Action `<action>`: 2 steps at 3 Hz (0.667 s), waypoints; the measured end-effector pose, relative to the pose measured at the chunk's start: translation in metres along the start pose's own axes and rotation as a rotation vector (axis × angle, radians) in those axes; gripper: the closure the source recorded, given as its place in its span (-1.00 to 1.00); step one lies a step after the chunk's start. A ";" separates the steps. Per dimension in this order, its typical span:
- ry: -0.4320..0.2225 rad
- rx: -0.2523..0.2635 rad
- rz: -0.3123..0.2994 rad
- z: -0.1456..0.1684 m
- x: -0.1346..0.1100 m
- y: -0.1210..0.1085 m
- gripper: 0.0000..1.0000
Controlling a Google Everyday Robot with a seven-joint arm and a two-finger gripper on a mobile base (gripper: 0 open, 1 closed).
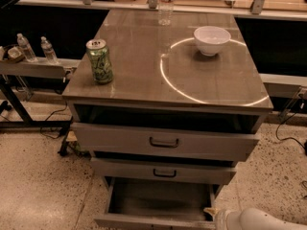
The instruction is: Close bottom drawer
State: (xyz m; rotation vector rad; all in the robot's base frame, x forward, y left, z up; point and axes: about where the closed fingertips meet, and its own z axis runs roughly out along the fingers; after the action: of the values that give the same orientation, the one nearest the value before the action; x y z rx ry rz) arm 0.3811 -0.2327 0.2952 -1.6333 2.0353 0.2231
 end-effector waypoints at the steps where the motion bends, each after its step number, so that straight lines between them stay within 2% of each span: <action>1: 0.056 -0.049 0.023 -0.003 0.022 0.029 -0.95; 2: 0.094 -0.097 0.039 0.007 0.042 0.054 -0.35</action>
Offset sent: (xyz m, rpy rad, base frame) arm -0.0749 -0.0285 -0.0531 -0.0927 0.1752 -0.0074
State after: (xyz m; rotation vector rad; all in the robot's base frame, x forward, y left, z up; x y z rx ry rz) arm 0.3263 -0.2519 0.2591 -1.6927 2.1581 0.2677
